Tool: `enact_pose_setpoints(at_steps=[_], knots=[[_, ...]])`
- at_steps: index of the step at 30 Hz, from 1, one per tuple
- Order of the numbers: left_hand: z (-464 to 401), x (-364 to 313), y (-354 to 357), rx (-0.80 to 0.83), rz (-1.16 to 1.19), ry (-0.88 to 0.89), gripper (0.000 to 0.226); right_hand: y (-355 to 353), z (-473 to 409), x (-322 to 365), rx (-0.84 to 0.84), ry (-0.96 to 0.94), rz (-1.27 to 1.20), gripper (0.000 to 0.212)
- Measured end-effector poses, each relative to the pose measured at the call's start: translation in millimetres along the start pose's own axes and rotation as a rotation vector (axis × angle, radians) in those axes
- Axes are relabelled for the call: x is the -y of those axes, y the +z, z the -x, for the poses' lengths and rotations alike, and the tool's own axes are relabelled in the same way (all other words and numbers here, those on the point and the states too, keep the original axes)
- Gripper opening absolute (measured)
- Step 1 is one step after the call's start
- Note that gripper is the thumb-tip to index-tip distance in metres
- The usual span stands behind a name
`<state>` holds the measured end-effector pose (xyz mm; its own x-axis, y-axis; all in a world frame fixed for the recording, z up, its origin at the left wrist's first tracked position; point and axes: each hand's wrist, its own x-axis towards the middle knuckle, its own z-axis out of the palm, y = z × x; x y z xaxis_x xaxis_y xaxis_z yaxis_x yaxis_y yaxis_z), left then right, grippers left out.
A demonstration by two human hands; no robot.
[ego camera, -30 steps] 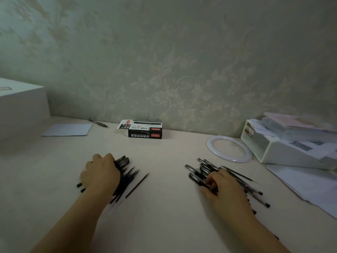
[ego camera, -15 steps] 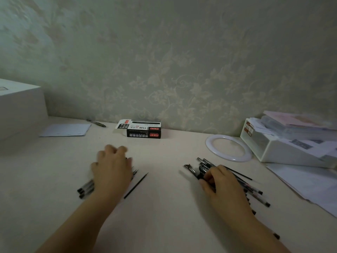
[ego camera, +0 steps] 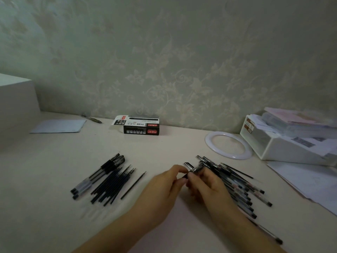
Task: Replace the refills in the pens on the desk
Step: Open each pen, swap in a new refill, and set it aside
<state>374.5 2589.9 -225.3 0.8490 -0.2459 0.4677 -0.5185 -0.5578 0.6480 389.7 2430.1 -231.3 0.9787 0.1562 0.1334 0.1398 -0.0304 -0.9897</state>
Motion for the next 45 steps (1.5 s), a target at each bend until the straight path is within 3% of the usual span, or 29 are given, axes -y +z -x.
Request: enact_pose_setpoints(at_steps=[3,8,19,23,25,28,31,35,39,45], knots=[[0.4,6.3,-2.2,0.054,-0.162,0.022,0.011,-4.6,-4.0,-2.0,-0.024,-0.018,0.024,0.012],[-1.5,5.1,-1.7,0.125,-0.122,-0.028,0.007,-2.8,-4.2,-1.6,0.032,-0.067,0.085,0.017],[0.1,12.7,4.3,0.105,-0.435,-0.052,0.031,1.0,0.8,6.6,0.066,-0.075,0.088,0.017],[0.5,13.9,3.9,0.025,-0.545,-0.138,0.061,-0.8,2.6,9.9,0.04,-0.044,0.052,0.016],[0.4,13.5,4.2,0.011,-0.575,-0.151,0.065,-1.1,3.2,8.8,0.021,-0.03,0.054,0.018],[1.0,10.6,5.3,0.005,-0.575,-0.171,0.056,-1.4,3.8,5.2,-0.039,-0.004,0.059,0.015],[0.8,8.2,6.5,-0.02,-0.565,-0.196,0.033,-0.4,4.4,1.3,-0.172,-0.05,0.131,0.008],[-3.6,7.4,11.5,-0.028,-0.615,-0.209,0.018,6.6,4.2,0.1,-0.197,-0.255,0.534,0.01],[-7.5,11.4,14.2,-0.036,-0.623,-0.201,0.011,9.4,-1.8,-4.2,-0.12,-0.291,0.826,0.011],[-9.0,17.7,12.1,-0.026,-0.541,-0.141,0.011,6.8,-3.2,-7.2,-0.157,-0.274,0.732,0.013]])
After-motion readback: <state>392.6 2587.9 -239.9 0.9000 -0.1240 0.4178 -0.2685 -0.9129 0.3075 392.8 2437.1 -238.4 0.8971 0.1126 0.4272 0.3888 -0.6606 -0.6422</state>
